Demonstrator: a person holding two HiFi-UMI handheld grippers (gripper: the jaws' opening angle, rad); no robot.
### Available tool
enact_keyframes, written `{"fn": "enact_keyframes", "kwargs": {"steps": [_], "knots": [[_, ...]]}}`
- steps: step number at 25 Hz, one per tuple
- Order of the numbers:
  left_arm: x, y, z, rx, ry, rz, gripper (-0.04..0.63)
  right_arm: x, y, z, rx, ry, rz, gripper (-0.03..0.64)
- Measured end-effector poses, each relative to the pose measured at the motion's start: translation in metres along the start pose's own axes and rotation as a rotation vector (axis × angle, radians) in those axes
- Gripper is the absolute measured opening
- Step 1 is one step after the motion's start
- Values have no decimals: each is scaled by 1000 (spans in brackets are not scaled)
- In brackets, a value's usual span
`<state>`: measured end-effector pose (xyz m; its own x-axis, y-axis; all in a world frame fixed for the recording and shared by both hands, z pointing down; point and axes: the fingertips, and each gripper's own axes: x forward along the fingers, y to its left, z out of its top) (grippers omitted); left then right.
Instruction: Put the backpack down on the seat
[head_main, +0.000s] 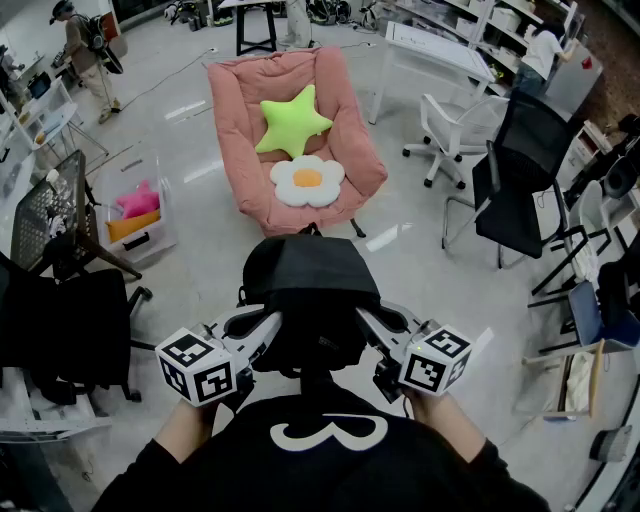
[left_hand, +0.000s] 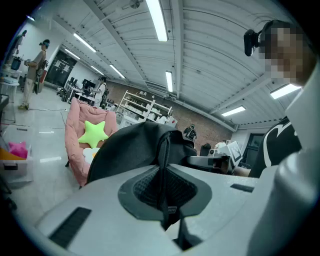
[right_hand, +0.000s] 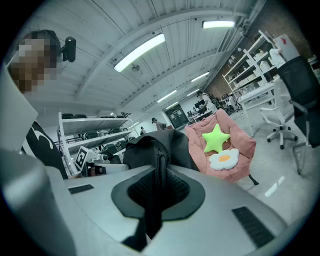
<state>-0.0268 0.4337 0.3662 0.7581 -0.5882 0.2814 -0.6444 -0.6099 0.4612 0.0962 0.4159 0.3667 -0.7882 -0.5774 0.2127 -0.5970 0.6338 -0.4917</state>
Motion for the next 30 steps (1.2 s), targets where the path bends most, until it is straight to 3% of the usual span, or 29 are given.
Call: {"fn": "enact_keyframes", "kwargs": {"steps": [21,30], "knots": [[132,158,63,-92,62,54,25,140,-155,57,59,119,40,20],[176,206,117,-70,70,83,25,191,-205,108,63,107,56,20]]}}
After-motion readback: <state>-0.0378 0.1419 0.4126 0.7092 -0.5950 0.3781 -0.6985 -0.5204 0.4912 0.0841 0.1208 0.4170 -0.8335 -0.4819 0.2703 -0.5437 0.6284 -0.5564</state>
